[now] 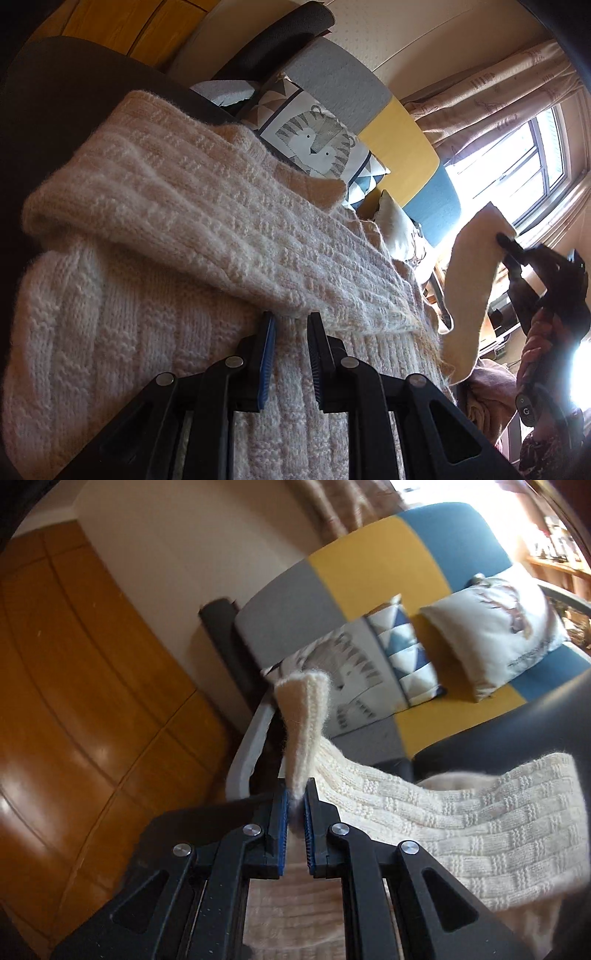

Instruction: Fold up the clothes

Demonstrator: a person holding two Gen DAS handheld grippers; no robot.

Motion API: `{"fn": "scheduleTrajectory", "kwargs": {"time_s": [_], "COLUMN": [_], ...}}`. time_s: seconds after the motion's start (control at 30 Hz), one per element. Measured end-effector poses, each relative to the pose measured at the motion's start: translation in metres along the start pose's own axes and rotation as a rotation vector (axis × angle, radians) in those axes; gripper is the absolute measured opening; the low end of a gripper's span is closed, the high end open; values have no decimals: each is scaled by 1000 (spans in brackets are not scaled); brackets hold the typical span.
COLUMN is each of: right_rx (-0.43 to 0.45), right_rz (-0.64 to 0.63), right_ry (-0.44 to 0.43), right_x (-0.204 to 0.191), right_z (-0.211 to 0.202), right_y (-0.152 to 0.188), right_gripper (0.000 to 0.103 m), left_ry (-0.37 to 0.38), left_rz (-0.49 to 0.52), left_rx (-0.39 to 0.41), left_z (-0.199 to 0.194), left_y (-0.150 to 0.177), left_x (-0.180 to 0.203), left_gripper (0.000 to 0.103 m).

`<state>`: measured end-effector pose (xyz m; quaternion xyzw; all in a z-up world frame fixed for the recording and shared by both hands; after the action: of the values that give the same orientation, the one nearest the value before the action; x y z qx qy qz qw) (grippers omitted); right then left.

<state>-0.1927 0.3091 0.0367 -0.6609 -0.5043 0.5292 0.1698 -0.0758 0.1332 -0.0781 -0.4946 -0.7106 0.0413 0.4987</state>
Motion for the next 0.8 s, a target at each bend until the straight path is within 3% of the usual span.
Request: {"fn": "scheduleTrajectory", "kwargs": {"time_s": [0.13,0.27,0.4,0.43,0.57,0.67,0.8], "right_rx": [-225,-398,-242,-203,-131,-99,-56], "right_rz": [-67,-104,-55,-50,-76,-78,169], "right_ry": [-72,-100,-151,-131,57,169,124], "right_x": [-30,-24,-2,8,58,96,140], "right_z": [47,62,14,0,-38,-54,-60], "right_y": [74,123,107,103,100,99,104], "right_gripper": [9,19,22,22,21,15,15], "left_ry": [27,36,37,38,40,12,23], "left_rz": [-17,-27,-27,-28,-36,-63,-137], "left_rx": [6,8,8,8,7,-17,-7], "left_z": [2,4,5,5,5,5,5], "left_y": [0,0,0,-1,-2,-6,-19], "left_x": [-2,-3,-3,-3,-4,-2,8], "left_gripper": [17,16,16,16,16,16,17]}}
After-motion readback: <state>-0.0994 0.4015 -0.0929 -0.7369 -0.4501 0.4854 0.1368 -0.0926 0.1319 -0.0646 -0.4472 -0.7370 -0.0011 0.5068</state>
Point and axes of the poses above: each gripper's, at about its wrist camera, not at the fingertips, and z roughly the way its jaws point, x to its right, y to its underside, the point moved 7 cm from there along z, roughly the way its jaws point, and after that the axes turned 6 degrees about x, right-handed, at the moved point
